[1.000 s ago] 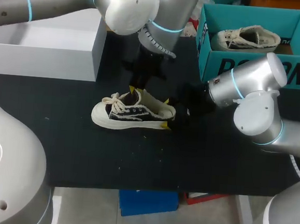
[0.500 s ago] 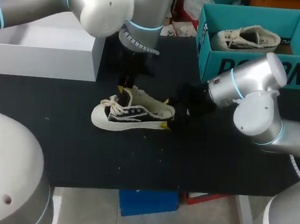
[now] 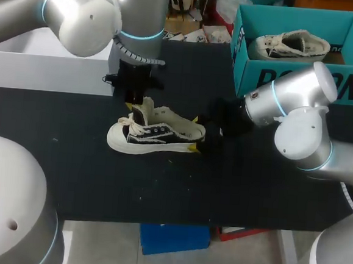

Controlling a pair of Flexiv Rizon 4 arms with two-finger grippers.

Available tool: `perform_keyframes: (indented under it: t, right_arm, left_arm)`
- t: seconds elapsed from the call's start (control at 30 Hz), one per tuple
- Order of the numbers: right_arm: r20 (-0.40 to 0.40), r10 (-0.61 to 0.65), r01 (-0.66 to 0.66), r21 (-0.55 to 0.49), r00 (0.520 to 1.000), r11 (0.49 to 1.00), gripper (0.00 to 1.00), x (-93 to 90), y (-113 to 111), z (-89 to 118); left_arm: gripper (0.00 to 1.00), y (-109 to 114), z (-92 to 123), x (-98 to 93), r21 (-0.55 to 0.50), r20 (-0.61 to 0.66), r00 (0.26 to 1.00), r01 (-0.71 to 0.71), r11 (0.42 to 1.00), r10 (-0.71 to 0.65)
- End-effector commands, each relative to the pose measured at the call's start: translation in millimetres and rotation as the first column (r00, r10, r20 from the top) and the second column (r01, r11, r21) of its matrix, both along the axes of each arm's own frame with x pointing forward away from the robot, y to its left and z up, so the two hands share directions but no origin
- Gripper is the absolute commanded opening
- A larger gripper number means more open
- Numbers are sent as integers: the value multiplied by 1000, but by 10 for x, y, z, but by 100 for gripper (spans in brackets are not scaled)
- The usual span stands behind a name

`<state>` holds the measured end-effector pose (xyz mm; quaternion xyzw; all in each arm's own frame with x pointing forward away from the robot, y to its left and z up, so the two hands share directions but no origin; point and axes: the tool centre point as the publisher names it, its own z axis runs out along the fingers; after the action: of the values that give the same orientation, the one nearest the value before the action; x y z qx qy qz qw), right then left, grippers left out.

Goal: Take the shoe out of the shoebox, open the shoe tongue, remove and reinsert the insole, then place the shoe into the shoebox

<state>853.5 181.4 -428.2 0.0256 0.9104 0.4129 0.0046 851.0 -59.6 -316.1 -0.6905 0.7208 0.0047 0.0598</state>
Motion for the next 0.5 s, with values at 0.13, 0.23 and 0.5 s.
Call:
perform_keyframes:
  t: [0.13,0.23,0.5]
  right_arm:
    - [-1,-2,2,-5,1000,1000,0,-5,3,-3]
    - [-1,-2,2,-5,1000,1000,0,-5,3,-3]
    - [-1,-2,2,-5,1000,1000,0,-5,3,-3]
  left_arm:
    - [6,124,-53,-80,-142,45,999,21,990,-14]
    - [8,141,-70,-98,-146,49,999,21,989,-14]
    - [0,217,-138,-117,-150,39,999,-1,989,7]
